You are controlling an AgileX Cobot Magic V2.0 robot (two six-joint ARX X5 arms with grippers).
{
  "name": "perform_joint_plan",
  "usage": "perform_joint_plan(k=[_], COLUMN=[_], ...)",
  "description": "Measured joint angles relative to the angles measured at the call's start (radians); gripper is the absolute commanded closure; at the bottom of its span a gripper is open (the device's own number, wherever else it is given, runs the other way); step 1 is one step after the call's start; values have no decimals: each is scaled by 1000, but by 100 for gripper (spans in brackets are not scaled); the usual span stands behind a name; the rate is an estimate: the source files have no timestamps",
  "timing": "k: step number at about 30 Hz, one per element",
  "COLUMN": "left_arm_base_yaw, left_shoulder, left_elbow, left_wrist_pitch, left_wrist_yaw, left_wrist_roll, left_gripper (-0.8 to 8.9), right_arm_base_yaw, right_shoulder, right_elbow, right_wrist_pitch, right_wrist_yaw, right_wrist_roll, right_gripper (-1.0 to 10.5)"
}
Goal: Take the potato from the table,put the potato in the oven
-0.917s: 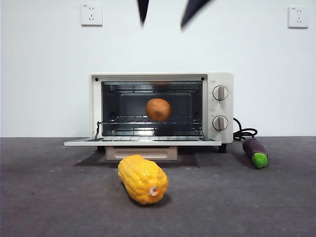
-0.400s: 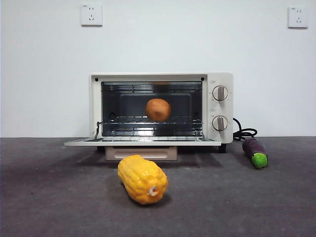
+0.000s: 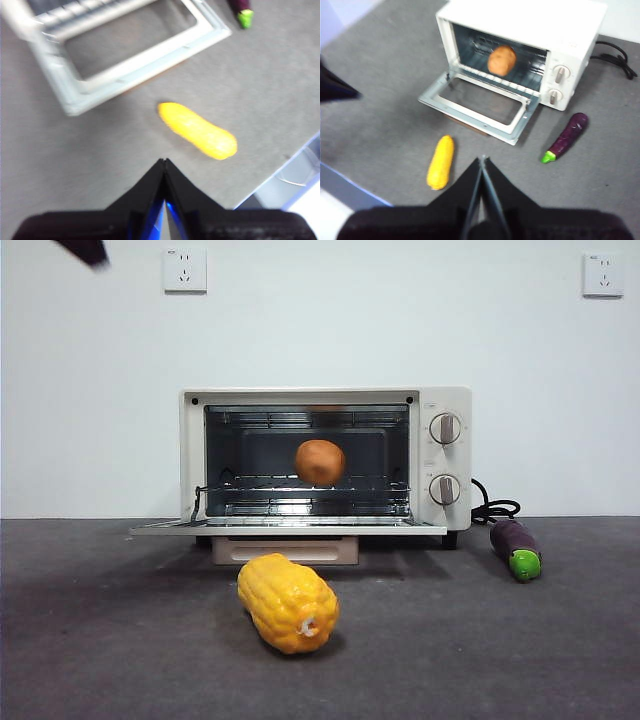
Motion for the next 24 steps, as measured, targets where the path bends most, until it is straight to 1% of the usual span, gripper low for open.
perform_joint_plan(k=[4, 8, 11, 14, 18, 22, 24], left_arm_base_yaw=[105, 223, 300, 358, 414, 444, 448], left_shoulder=[51, 105, 150, 197, 278, 379, 427], left_elbow=[-100, -182, -200, -200, -200, -200, -200], left_wrist_pitch=[96, 192, 241, 298, 318, 344, 380], left_wrist_yaw=[137, 291, 355, 372, 374, 374, 375], left_wrist_roll=[5, -9, -33, -48, -68, -89, -107], left_gripper=[821, 821, 821, 821, 821, 821, 821], right_arm_base_yaw=[0, 0, 0, 0, 0, 0, 0], right_shoulder=[-59, -119, -144, -148, -146, -147, -146], right_elbow=[0, 0, 0, 0, 0, -2, -3], right_wrist_pitch=[0, 0, 0, 0, 0, 0, 0], right_wrist_yaw=[-57, -64, -64, -64, -64, -64, -64], right_wrist_roll=[21, 41, 55, 60, 62, 62, 62], right_gripper=[954, 954, 954, 954, 954, 949, 949])
